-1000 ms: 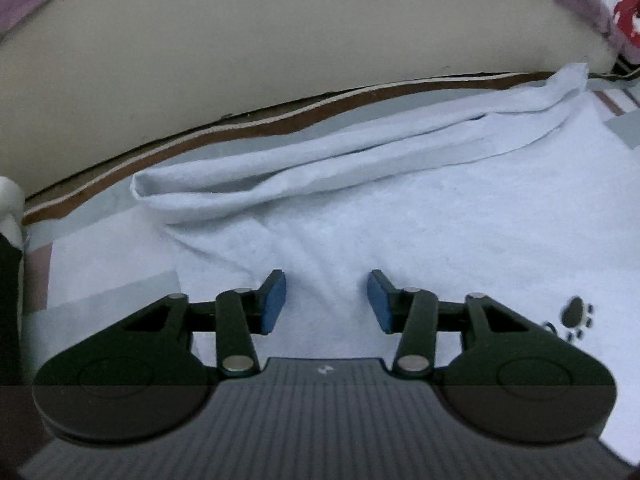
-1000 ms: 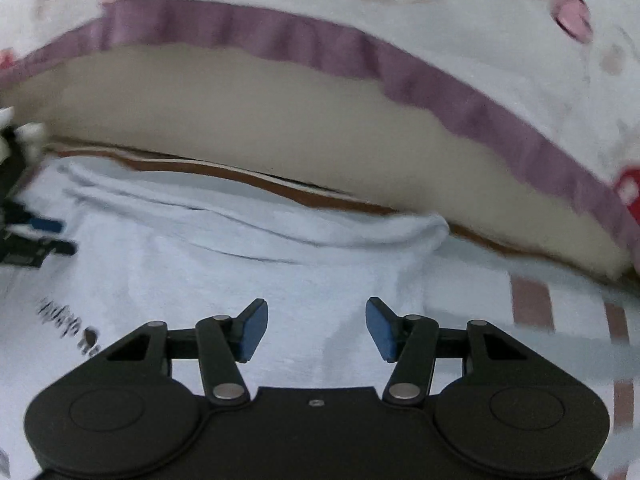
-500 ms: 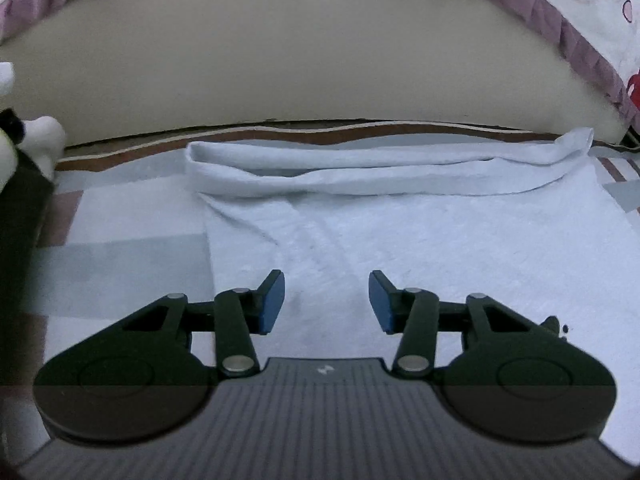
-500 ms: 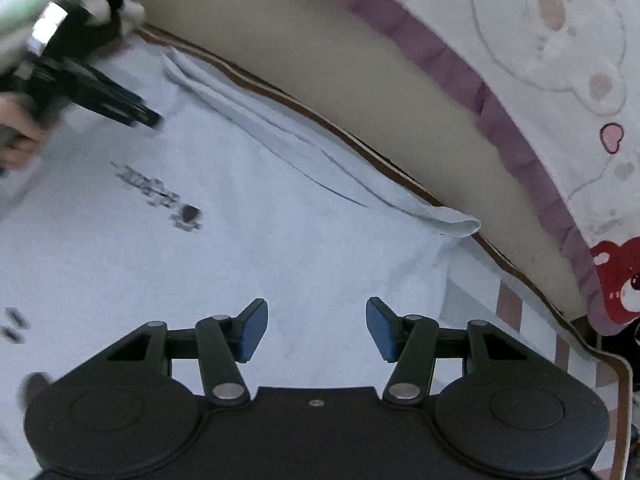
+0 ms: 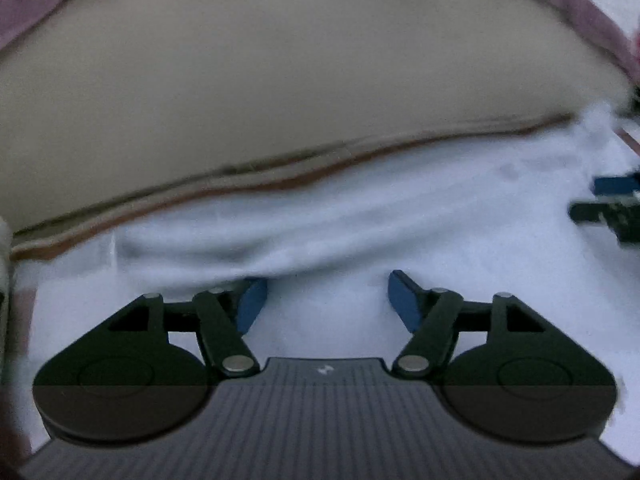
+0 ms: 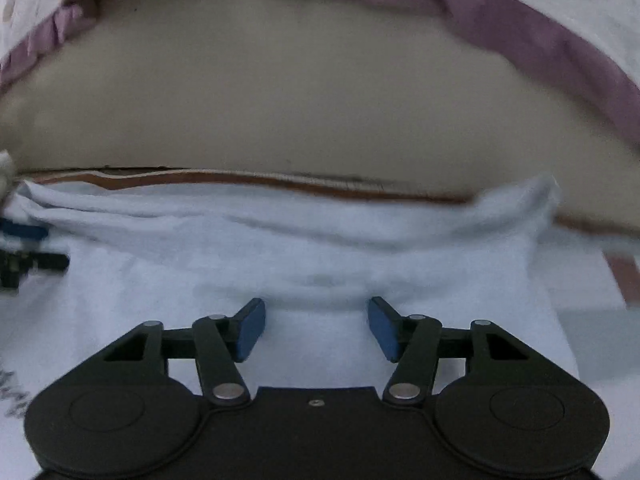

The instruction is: Fold clothes

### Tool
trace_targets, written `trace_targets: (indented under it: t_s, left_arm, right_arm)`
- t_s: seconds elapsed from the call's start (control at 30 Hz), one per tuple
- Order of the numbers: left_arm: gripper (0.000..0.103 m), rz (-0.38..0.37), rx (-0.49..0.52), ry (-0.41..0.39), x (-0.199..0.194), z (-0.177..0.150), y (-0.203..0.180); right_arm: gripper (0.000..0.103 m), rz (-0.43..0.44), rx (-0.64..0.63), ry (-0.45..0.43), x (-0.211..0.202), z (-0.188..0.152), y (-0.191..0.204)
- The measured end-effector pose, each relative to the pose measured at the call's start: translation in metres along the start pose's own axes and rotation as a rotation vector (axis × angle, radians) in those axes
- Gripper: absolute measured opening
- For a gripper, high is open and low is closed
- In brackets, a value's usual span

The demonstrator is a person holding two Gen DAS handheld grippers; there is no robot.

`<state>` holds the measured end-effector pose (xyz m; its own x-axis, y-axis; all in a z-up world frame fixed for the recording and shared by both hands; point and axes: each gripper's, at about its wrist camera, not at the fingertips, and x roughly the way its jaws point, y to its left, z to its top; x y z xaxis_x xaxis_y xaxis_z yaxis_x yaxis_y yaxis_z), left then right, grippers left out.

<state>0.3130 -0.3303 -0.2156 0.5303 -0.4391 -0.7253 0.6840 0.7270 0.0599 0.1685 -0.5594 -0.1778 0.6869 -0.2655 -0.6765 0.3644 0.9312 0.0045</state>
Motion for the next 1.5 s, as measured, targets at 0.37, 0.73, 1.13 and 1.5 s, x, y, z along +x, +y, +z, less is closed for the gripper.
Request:
trace_targets:
  t_s: [0.37, 0.73, 1.13, 1.5]
  left_arm:
    - [0.046, 0.217, -0.097, -0.135, -0.02, 0.018, 0.045]
    - [0.047, -0.073, 0.088, -0.028, -0.018, -0.021, 0.039]
    - [0.051, 0.187, -0.134, -0.212, -0.03, 0.002, 0.056]
    - [0.06, -0.036, -0.043, -0.021, -0.036, -0.049, 0.071]
  right_arm:
    - [0.058, -0.061, 0.117, -0.108, 0.009, 0.059, -0.041]
    - [0.06, 0.039, 0.012, 0.084, -0.01, 0.004, -0.08]
    - [0.04, -0.133, 0.354, -0.257, 0.004, 0.06, -0.097]
    - [0.056, 0.005, 0.219, 0.011, -0.02, 0.009, -0.149]
